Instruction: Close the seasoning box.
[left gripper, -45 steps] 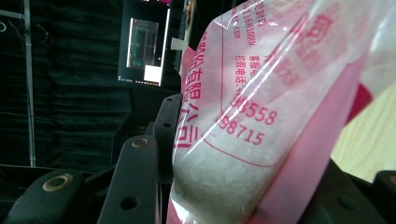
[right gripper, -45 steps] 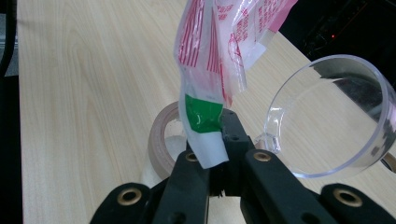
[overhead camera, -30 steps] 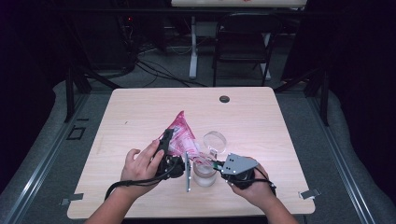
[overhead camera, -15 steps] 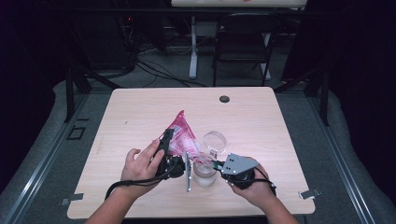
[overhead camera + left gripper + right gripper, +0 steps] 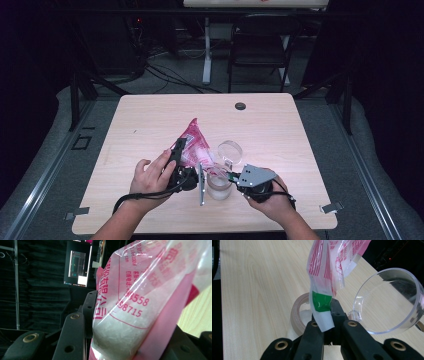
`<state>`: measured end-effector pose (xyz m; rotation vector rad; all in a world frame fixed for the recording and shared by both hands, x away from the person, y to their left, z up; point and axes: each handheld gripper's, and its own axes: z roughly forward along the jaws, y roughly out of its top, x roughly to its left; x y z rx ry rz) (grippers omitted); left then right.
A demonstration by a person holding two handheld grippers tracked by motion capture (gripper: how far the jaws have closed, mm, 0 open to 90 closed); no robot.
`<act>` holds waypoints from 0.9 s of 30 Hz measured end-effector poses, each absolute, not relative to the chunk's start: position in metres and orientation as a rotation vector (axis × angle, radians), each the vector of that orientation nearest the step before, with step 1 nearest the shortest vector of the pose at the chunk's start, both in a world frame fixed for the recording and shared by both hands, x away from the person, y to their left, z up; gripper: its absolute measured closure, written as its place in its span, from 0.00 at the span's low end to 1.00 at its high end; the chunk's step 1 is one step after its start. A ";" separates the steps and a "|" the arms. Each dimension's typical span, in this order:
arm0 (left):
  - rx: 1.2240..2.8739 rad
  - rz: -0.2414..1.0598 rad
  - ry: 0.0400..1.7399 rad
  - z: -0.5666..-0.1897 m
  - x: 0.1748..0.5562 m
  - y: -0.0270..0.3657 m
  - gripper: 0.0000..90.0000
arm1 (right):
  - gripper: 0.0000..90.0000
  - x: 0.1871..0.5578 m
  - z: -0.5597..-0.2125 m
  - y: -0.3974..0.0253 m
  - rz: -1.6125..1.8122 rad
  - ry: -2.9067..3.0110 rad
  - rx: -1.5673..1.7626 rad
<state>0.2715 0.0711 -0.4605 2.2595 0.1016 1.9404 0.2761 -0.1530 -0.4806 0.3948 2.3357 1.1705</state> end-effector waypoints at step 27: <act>2.257 1.944 0.091 -0.460 0.271 0.070 0.69 | 1.00 0.276 -0.481 -0.153 1.166 2.336 0.395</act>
